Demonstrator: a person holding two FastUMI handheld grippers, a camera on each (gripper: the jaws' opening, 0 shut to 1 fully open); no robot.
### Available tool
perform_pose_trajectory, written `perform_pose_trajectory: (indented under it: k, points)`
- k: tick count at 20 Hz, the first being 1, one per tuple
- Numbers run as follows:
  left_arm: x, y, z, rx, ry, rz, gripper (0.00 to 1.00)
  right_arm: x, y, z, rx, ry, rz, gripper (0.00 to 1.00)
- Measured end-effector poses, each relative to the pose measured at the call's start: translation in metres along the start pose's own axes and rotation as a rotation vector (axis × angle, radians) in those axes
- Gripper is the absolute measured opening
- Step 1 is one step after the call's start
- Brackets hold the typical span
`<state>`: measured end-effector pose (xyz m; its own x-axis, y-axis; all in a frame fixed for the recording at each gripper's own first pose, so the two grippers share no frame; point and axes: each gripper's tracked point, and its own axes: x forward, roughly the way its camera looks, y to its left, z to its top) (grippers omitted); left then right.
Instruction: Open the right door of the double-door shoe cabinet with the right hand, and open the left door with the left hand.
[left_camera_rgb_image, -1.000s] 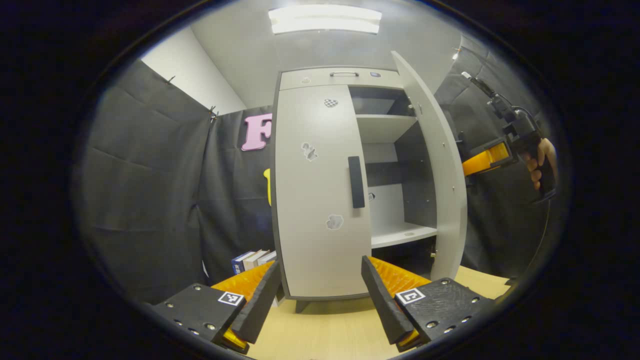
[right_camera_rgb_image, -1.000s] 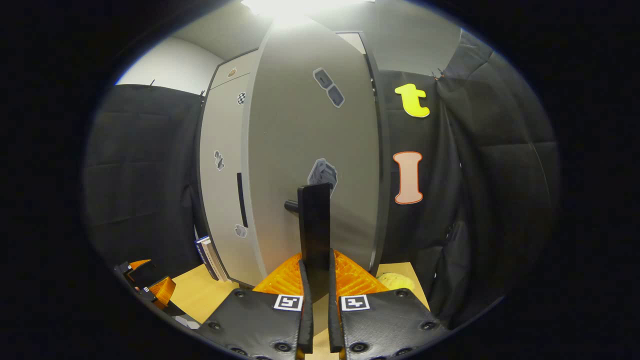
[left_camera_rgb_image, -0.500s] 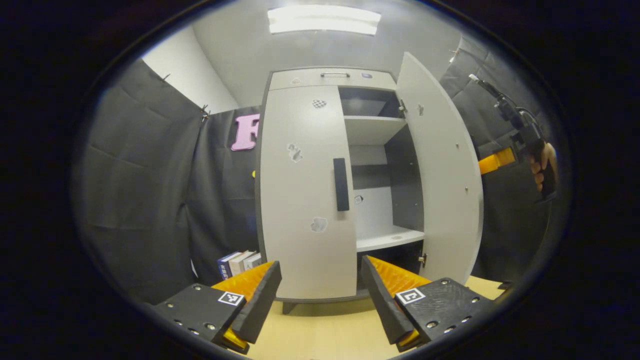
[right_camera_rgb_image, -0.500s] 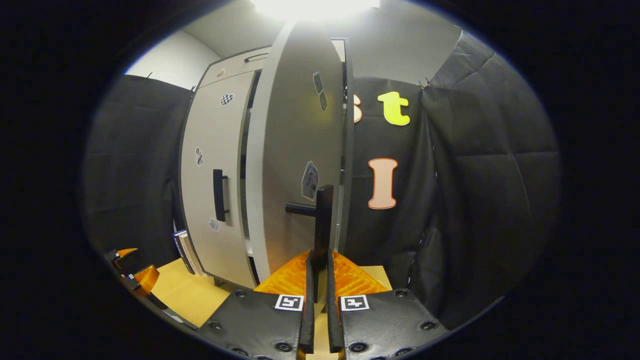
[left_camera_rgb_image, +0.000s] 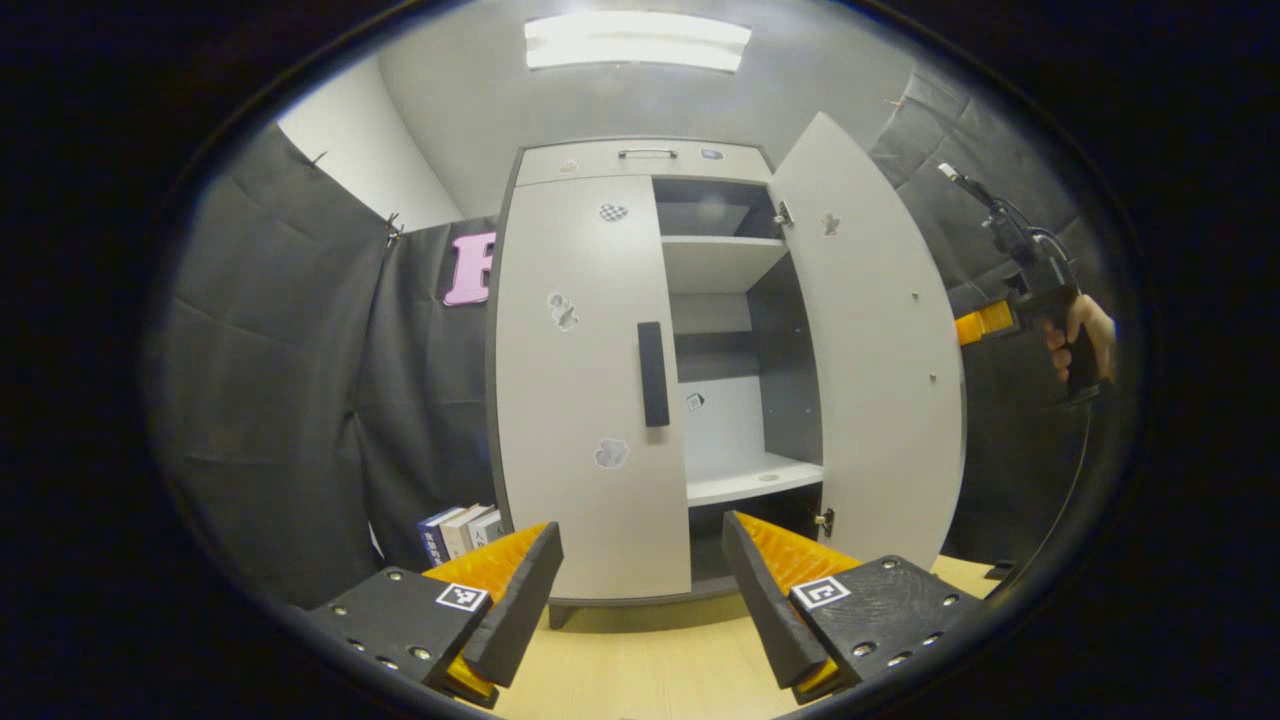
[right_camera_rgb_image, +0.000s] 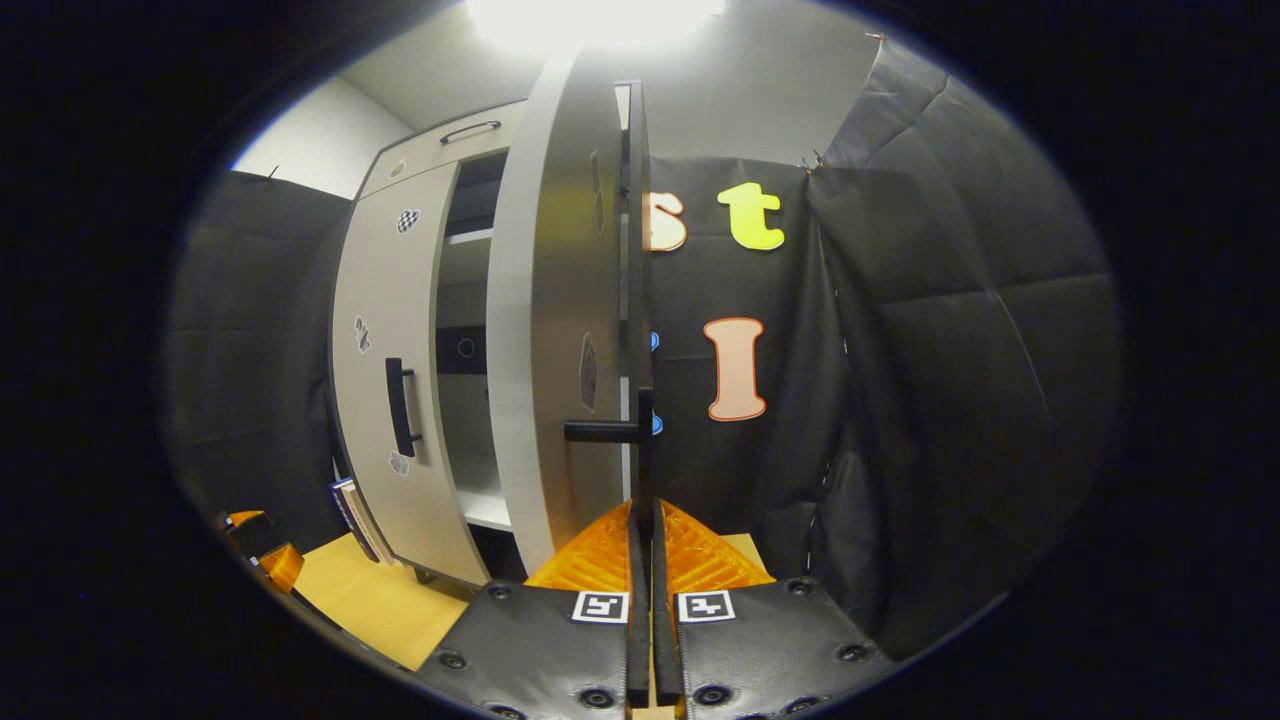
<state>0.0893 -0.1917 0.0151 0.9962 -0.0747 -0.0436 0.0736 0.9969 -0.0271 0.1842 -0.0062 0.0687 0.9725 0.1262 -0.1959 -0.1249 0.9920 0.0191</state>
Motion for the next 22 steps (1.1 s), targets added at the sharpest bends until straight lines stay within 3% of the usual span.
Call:
perform_pose_trajectory:
  k: [5,10,12,15,17,22]
  points:
    - [0.008,-0.006,0.006,0.018,-0.001,-0.018,0.94,-0.004,0.006,0.005,0.054,-0.036,0.017,0.05]
    - [0.03,-0.02,0.025,0.034,-0.031,-0.057,0.94,-0.014,-0.009,0.003,0.059,-0.045,-0.039,0.08]
    - [0.046,-0.025,0.032,0.03,-0.038,-0.073,0.94,-0.018,-0.01,0.004,0.056,-0.052,-0.039,0.22]
    - [0.074,-0.029,0.043,0.017,-0.039,-0.085,0.94,-0.026,-0.013,0.002,0.03,-0.06,-0.036,0.89]
    - [0.097,-0.029,0.05,0.01,-0.042,-0.084,0.94,-0.028,-0.024,0.0,-0.004,-0.061,-0.075,0.98]
    - [0.158,-0.02,0.071,0.0,-0.058,-0.065,0.94,-0.037,-0.033,-0.01,-0.022,-0.029,-0.115,0.99]
